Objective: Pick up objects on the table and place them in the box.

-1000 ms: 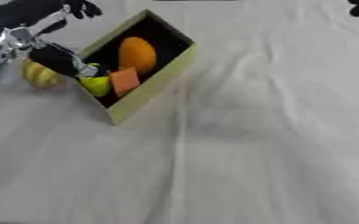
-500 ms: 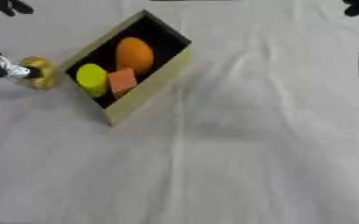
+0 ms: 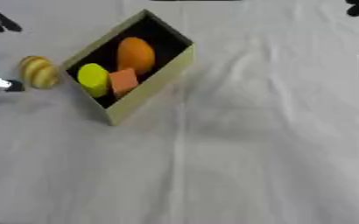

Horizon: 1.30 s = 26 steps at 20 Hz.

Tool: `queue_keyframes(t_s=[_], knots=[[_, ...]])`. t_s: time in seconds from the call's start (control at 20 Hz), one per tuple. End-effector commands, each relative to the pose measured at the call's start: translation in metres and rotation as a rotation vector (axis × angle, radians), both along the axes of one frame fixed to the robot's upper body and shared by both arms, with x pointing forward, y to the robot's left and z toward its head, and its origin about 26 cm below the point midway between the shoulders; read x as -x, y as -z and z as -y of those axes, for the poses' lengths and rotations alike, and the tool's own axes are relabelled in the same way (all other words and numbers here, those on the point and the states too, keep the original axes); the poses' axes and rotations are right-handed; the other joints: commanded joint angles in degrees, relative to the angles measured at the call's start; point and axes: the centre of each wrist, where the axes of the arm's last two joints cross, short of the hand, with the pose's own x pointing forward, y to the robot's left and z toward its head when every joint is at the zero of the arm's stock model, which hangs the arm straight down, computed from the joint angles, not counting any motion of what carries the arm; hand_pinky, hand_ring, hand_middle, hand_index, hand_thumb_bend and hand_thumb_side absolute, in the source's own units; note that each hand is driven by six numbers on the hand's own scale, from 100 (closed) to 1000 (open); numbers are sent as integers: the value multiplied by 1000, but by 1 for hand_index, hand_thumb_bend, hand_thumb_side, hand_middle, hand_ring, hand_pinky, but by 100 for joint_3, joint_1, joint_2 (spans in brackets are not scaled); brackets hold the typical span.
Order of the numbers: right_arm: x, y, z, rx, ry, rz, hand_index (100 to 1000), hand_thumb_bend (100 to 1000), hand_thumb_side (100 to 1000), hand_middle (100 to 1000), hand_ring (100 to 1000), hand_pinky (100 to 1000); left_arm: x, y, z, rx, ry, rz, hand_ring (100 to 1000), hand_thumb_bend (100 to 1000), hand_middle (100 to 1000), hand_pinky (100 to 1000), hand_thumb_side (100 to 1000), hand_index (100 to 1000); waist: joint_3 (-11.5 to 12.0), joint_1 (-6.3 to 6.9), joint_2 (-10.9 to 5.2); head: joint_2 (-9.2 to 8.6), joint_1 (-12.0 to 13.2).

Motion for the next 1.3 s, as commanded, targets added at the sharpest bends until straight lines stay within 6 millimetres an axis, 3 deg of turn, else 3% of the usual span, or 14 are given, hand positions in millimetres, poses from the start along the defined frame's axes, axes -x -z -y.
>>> queue_keyframes(t_s=[0.05,0.45,0.9,1.3], knots=[[2,-8,-2,21,-3,22,807,100,382,670,809,922,-8,-4,-4,10,-22,0,821,684,801,852,345,894,-9,-2,-103,-74,21],[2,-6,-2,24,1,16,807,100,390,669,810,925,-28,12,-5,40,-35,10,835,612,844,852,274,896,-21,-27,-69,-105,36],[2,-5,-3,30,0,14,807,100,394,668,810,927,-41,25,-10,25,-76,-6,831,535,834,841,204,879,-32,-49,-17,-133,44],[2,-4,-3,30,0,11,807,100,394,668,810,928,-45,30,-11,26,-88,-56,787,349,774,794,106,839,-26,-60,-15,-131,45]])
